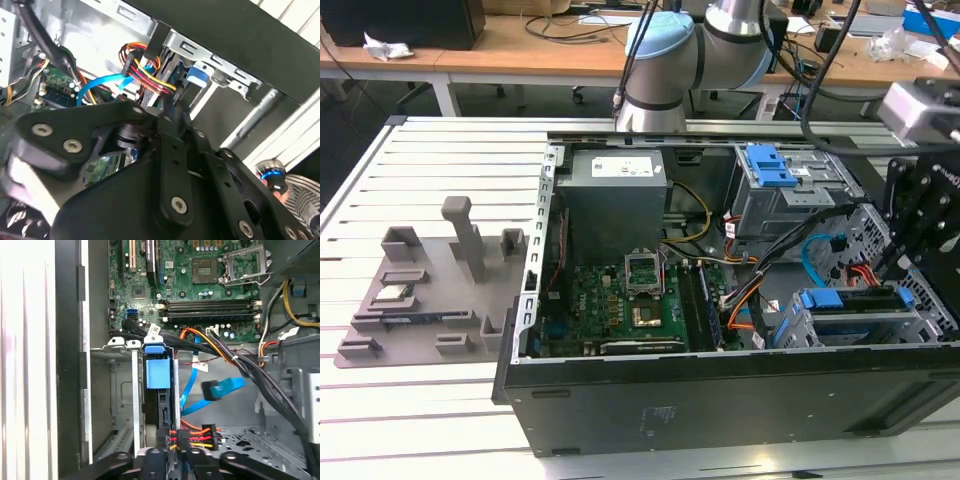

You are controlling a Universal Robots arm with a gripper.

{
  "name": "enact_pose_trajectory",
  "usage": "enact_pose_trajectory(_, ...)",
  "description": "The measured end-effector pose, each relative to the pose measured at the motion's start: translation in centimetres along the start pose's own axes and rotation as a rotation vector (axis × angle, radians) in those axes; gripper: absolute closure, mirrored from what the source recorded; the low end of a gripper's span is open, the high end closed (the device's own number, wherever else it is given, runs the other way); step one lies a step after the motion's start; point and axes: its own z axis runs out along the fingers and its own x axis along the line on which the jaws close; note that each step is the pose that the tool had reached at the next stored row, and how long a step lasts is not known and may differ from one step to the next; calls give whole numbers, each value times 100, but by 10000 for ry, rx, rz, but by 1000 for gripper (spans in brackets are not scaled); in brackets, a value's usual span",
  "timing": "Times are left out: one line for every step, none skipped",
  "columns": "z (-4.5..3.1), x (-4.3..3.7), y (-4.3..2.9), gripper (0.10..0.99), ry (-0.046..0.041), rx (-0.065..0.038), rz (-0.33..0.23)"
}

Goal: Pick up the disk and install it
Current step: 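Insert the first disk wire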

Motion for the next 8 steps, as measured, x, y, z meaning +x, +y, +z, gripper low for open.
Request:
enact_pose_trajectory(-63, -4, 4, 922, 19, 2, 0)
enact_pose_trajectory(-105, -5, 6, 922, 30, 3, 1)
enact_pose_trajectory(-181, -3, 10, 980, 42, 3, 2)
enact_pose_trajectory(-252, 0, 14, 980, 44, 4, 2)
enact_pose_trajectory(-270, 1, 15, 980, 42, 4, 2)
enact_pose_trajectory(-270, 1, 15, 980, 41, 3, 2)
enact_pose_trajectory(-272, 1, 15, 980, 44, 4, 2)
enact_pose_trajectory(-273, 1, 15, 980, 44, 4, 2)
